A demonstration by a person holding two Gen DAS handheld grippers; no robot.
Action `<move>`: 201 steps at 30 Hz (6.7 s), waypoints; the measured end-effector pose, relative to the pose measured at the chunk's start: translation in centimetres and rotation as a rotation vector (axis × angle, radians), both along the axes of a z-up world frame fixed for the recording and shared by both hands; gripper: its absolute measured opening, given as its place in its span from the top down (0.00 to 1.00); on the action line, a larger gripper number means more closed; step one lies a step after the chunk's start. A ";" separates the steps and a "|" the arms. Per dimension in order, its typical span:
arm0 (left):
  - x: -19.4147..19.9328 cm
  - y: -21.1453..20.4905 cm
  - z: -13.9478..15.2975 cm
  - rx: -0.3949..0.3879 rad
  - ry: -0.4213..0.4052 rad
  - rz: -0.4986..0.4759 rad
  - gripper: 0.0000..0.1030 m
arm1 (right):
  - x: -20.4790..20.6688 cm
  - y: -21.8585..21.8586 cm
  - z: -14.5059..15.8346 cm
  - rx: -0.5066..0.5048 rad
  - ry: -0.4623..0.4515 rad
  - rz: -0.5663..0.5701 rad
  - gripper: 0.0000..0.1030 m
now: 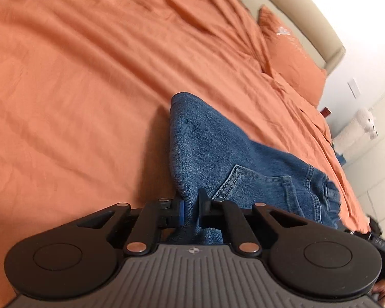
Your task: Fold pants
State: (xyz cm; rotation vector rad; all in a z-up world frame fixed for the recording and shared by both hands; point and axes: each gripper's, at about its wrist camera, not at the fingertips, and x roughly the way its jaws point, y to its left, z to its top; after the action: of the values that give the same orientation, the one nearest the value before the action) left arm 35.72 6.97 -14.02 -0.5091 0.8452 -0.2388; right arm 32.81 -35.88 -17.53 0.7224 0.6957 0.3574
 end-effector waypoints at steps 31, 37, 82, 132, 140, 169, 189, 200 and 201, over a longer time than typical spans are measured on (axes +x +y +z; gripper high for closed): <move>-12.2 15.2 15.6 0.146 -0.074 0.063 0.91 | -8.6 21.4 14.2 -0.035 -0.135 0.240 0.83; -11.8 20.1 14.4 0.186 -0.039 0.115 0.92 | -6.8 27.5 12.2 -0.013 -0.090 0.292 0.83; -17.9 24.5 8.4 0.567 0.133 0.014 0.69 | -8.2 38.2 5.7 -0.613 -0.196 0.439 0.64; -8.9 23.6 4.0 0.430 0.145 0.209 0.71 | 2.6 40.8 2.3 -0.698 -0.086 0.383 0.84; -15.4 19.2 13.1 0.518 -0.013 0.173 0.59 | -4.4 38.8 10.4 -0.669 -0.152 0.388 0.51; -36.7 4.0 11.0 0.605 -0.089 0.313 0.20 | -30.4 35.9 8.8 -0.584 -0.206 0.159 0.21; -36.6 3.7 10.1 0.601 -0.108 0.324 0.20 | -30.3 36.0 7.3 -0.567 -0.203 0.122 0.21; -36.6 3.6 10.1 0.599 -0.106 0.324 0.20 | -30.4 36.1 7.3 -0.577 -0.210 0.123 0.21; -36.7 3.7 9.9 0.596 -0.105 0.324 0.20 | -30.5 36.1 7.3 -0.575 -0.210 0.121 0.21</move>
State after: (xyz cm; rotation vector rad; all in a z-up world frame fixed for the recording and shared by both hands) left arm -0.95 10.69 -4.07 -0.0662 0.6771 0.2799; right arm 2.32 0.18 -10.26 0.0949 0.6026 0.3168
